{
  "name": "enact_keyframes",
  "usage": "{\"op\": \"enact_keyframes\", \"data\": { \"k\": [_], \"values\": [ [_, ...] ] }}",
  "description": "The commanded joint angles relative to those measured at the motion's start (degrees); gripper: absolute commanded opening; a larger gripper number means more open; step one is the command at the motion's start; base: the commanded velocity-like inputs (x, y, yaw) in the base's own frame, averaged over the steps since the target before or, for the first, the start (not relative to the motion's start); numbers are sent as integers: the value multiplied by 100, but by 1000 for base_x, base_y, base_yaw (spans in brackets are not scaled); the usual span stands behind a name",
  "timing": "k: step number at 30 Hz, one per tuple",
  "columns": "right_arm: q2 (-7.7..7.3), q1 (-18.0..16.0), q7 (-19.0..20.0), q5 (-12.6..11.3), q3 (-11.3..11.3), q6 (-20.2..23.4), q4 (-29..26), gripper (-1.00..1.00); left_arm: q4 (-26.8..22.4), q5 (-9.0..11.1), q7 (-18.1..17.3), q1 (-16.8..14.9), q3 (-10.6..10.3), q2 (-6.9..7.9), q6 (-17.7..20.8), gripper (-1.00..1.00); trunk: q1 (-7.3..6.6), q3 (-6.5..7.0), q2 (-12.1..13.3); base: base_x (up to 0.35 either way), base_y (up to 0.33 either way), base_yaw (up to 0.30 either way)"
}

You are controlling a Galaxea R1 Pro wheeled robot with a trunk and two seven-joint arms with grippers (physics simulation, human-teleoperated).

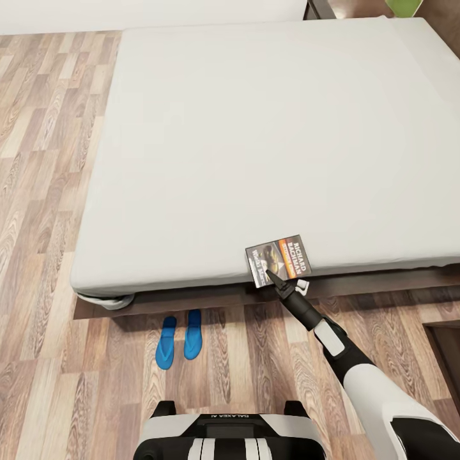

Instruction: In the bedroom, move the book from the bed onto either nightstand, and place the two sandals side by side next to the bed.

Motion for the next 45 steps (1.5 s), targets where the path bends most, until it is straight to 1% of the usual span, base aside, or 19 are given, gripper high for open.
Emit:
{"op": "enact_keyframes", "data": {
  "k": [1,11,12,45],
  "values": [
    [4,-74,12,-62,-2,46,0,100,8,54,-19,-5,-42,1,-18,100,1,-1,-1,29,1,0],
    [-3,-75,12,-62,-8,46,0,100,8,52,28,-5,-42,1,-17,100,1,-1,-1,10,0,0],
    [-3,-76,12,-62,-9,46,0,-100,8,54,30,-5,-42,1,-17,100,1,-1,-1,3,0,0],
    [-6,-76,24,-46,-5,49,-37,-100,8,55,35,-5,-42,1,-17,100,1,-1,-1,0,0,0]
  ]
}}
